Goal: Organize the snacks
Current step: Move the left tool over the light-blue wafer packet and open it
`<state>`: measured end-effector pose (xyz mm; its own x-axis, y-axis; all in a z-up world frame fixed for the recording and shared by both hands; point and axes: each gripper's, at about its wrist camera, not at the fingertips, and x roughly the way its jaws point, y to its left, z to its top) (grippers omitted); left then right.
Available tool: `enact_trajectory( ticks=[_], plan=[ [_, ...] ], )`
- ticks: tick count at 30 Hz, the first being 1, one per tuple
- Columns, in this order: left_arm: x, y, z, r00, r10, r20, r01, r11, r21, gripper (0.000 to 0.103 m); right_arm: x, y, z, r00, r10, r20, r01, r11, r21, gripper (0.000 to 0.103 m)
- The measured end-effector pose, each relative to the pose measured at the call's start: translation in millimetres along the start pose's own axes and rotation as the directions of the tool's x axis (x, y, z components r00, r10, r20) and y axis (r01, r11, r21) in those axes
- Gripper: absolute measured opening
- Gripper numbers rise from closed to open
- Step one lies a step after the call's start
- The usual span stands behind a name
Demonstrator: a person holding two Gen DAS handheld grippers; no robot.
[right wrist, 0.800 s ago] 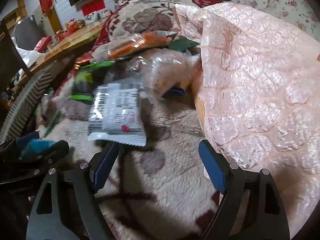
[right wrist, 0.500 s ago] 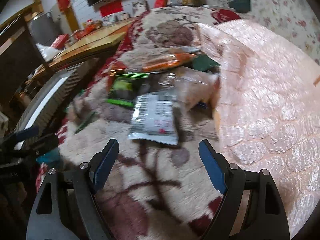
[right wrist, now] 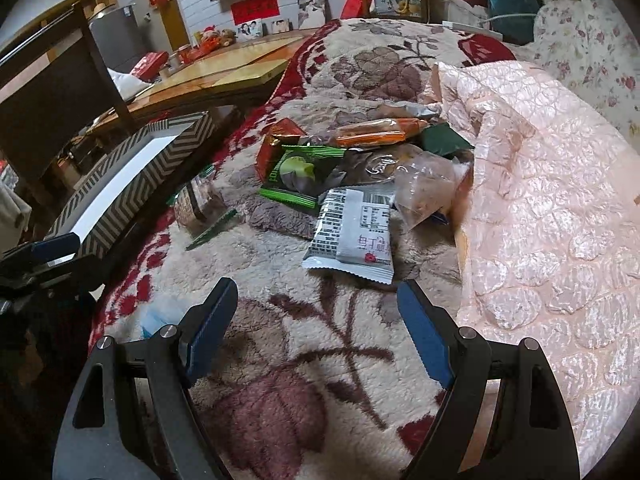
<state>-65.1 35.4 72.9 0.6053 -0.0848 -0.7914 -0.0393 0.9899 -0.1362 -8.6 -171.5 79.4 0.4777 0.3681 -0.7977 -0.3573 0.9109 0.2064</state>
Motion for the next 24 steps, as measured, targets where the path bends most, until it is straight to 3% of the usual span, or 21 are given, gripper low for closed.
enact_trajectory(
  ticks=[5,10,24],
  plan=[
    [6.1,-6.2,1.6,0.997,0.025,-0.071,-0.024,1.0,0.019,0.103,-1.0,-2.1,-2.4,1.0,0.009,0.008,-0.009,1.0,0.0,0.083],
    [10.0,-6.8,-10.1,1.0,0.018,-0.021,-0.017,1.0,0.021,0.103,3.5,-0.4,-5.0,1.0,-0.011,-0.009,0.01,1.0,-0.023,0.083],
    [12.7,-10.8,-13.5,0.999,0.027,-0.037,-0.026,0.999,0.033,0.103,7.2,2.1,-8.2,1.0,-0.018,-0.021,0.017,0.999,-0.046,0.083]
  ],
)
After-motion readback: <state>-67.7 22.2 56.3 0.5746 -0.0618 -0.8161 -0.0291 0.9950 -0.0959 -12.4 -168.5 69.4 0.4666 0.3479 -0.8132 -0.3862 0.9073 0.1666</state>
